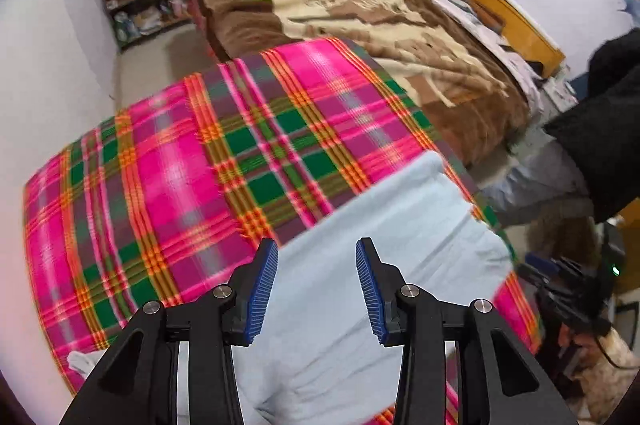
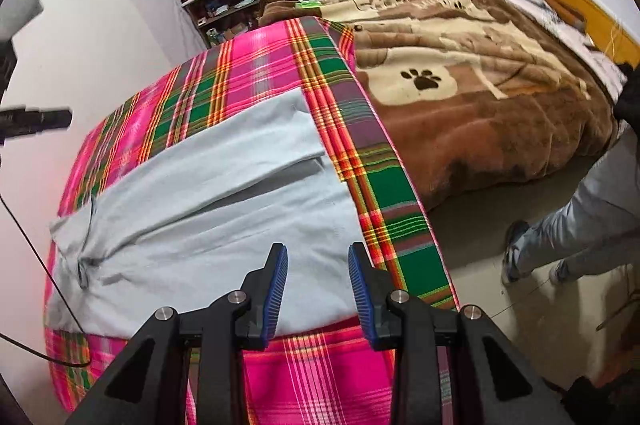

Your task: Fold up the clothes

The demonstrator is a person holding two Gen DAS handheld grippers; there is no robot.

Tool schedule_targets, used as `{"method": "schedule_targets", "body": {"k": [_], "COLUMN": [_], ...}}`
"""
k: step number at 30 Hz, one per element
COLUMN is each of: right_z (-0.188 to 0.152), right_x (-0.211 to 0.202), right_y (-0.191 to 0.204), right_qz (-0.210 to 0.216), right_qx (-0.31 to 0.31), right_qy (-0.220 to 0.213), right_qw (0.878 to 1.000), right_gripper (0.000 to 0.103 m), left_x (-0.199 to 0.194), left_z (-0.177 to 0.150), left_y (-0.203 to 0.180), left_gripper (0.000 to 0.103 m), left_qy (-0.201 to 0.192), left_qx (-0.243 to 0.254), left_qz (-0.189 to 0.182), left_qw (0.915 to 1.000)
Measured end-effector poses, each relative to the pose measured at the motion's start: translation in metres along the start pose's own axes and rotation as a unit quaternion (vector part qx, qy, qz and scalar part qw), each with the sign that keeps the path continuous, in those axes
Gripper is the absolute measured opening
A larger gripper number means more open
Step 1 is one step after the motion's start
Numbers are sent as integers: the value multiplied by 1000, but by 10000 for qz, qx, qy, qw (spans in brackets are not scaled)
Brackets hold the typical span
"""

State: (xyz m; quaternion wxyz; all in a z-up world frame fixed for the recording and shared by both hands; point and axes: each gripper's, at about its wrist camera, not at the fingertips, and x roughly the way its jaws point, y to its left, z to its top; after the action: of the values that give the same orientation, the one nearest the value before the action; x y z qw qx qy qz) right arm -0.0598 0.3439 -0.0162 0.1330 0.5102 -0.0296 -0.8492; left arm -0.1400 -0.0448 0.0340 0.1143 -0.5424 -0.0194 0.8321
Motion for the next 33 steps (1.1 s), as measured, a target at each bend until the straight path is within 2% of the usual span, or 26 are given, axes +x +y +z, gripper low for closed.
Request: {"method": "schedule_targets", "body": {"k": [4,7,9,12,14,16,18,27,33], "right_z": [-9,-10,-8,-2,3,6,6,-8,-5], "right_x": [-3,-2,-6,-18,-23,-25,-25,-15,-21], "right_y": [-2,-7,-12,-20,-24,-26,-26,4,16], "right_qz": [174,303,382,450,390,390,407,372,354], "right_qx": [71,-39,-90,-249,-382,-457,-513,-1054,-1077], "right_qy": [-24,51,79,-32,-101,-98,-57,299,195], "right_qw": [9998,9995,9992,9987,9985,9981,9978,9933,9934], "right_gripper": [33,33,33,33,33,33,33,33,33], "left_x": [10,5,9,6,7,8,9,-31,-39], "left_z": [-4,-5,-2,2,4,6,9,40,42], "left_y": [-5,-10,-13,-31,-43,-56,-64,-98,-96], "left_gripper": [43,42,43,43,43,43,43,43,43], "left_qy": [341,166,365,285,350,458,605,296,103], "left_qx": [-140,-476,-702,-742,-682,-527,-398,47,40], "left_qz": [125,66,102,174,101,292,323,579,287], "left_qw": [9992,9987,9968,9967,9970,9971,9968,9979,9995]}}
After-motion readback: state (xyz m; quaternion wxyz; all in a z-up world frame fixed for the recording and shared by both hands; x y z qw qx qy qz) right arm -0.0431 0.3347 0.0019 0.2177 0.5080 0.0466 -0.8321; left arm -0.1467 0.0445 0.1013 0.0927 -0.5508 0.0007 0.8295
